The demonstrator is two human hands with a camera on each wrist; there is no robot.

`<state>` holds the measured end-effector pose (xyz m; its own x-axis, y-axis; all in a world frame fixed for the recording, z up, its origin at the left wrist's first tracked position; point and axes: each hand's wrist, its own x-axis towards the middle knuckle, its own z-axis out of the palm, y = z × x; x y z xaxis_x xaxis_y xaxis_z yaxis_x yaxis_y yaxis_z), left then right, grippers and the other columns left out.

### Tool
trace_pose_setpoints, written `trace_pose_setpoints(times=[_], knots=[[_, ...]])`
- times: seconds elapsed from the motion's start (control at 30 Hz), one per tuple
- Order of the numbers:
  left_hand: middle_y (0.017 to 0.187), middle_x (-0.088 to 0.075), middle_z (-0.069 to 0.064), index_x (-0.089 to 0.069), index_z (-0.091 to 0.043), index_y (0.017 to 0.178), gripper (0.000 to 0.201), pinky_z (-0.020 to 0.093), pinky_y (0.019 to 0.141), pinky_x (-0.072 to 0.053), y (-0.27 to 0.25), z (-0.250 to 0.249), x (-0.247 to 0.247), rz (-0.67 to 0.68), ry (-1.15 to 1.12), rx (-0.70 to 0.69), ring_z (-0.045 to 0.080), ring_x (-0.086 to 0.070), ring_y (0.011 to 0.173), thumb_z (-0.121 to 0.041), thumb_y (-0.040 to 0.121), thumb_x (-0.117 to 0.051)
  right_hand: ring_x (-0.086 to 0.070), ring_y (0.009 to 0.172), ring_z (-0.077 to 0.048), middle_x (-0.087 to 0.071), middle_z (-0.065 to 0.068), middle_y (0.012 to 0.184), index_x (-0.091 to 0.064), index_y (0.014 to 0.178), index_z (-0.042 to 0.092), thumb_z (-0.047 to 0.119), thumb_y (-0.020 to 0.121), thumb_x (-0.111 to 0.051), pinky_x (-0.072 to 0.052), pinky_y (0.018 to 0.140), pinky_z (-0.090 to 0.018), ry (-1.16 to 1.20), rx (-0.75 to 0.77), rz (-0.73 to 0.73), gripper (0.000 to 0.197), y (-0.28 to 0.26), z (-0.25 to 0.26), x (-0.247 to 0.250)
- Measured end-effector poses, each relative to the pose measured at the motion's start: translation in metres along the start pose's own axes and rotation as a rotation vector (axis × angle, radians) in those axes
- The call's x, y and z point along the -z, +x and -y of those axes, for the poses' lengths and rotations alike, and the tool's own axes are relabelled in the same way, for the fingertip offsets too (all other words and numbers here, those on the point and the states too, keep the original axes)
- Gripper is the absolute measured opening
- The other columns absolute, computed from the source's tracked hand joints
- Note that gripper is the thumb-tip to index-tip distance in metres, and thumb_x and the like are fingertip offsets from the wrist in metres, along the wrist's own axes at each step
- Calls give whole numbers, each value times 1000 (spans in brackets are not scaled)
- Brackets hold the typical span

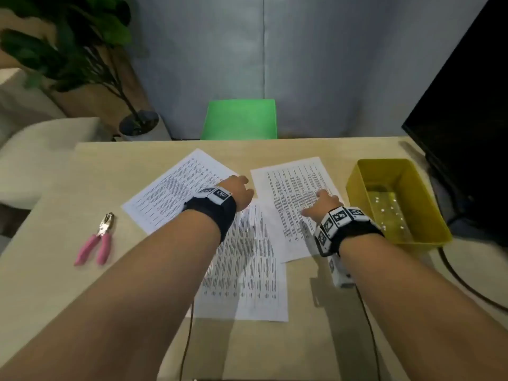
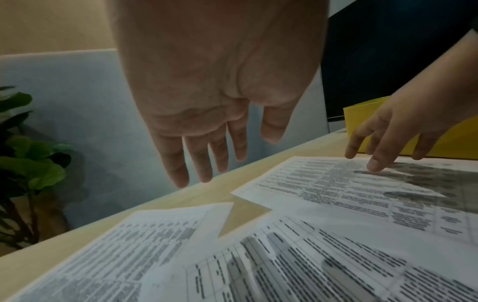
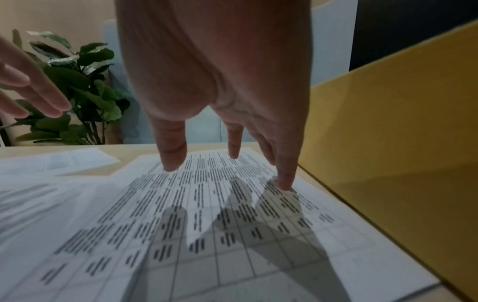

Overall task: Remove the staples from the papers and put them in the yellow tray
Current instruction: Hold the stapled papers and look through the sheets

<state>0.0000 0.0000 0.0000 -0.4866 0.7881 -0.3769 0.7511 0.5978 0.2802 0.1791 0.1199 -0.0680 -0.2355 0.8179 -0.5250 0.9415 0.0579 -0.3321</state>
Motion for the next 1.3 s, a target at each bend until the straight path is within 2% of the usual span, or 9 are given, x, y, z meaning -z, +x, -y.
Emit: trace_pose_setpoints(times=[0.13,0.37,0.53,0.73,0.87,1.0,1.1,1.2,1.3], knots=[[150,-34,8,-34,-18,142,49,40,108,-35,0,-2,-17,65,24,11,29,-42,131,-36,96,-38,-40,127,-44,-19,-22,148,-20,145,18,46,72,-73,-43,99,-54,-33,-61,12,94,-2,-7,-7],[150,-34,8,-35,-17,142,48,38,108,-35,2,-8,-46,119,-44,21,28,-43,131,-35,97,-39,-25,134,-39,-25,-17,145,-19,144,18,60,56,-79,-32,106,-54,-160,-50,-78,114,-9,-18,-14],[137,-50,10,-42,-14,135,45,34,96,-42,0,-7,-63,118,-235,82,28,-54,117,-34,96,-43,-24,135,-38,-21,-16,147,-15,146,20,46,60,-84,-33,106,-50,-67,-33,-72,113,-16,-20,-10],[136,-50,14,-38,-9,135,50,34,95,-44,0,1,-75,91,-489,196,32,-56,114,-32,93,-50,-42,126,-35,-43,-16,137,-21,141,19,24,63,-85,-43,101,-48,262,-52,-146,101,-9,-27,-8],[129,-54,17,-35,-7,135,55,40,95,-48,6,9,-76,74,-719,257,33,-61,103,-34,90,-54,-57,113,-29,-57,-10,127,-40,129,9,13,75,-77,-47,92,-37,623,9,-69,66,-9,-25,-1],[112,-59,10,-31,-11,140,91,32,75,-43,6,12,-65,74,-926,283,24,-61,88,-67,71,-54,-62,108,-23,-63,-7,124,-50,125,12,5,77,-73,-49,95,-40,911,147,136,54,-22,-14,6],[125,-54,2,-33,-20,141,113,38,89,-45,6,18,-54,96,-1129,235,23,-56,111,-83,51,-53,-64,108,-20,-66,-4,119,-52,123,16,2,76,-72,-52,89,-34,1036,296,273,52,-39,-1,16],[142,-46,-7,-43,-28,137,91,42,110,-34,8,27,-39,129,-1358,162,21,-46,130,-79,63,-59,-64,107,-20,-67,-3,117,-52,124,17,9,75,-75,-52,89,-35,975,415,338,54,-54,14,29],[136,-56,1,-50,-22,134,65,37,104,-37,-8,22,-8,50,-1445,1,18,-53,124,-55,80,-64,-66,106,-23,-67,-7,118,-50,125,15,8,73,-77,-52,93,-42,928,487,381,59,-67,31,38]])
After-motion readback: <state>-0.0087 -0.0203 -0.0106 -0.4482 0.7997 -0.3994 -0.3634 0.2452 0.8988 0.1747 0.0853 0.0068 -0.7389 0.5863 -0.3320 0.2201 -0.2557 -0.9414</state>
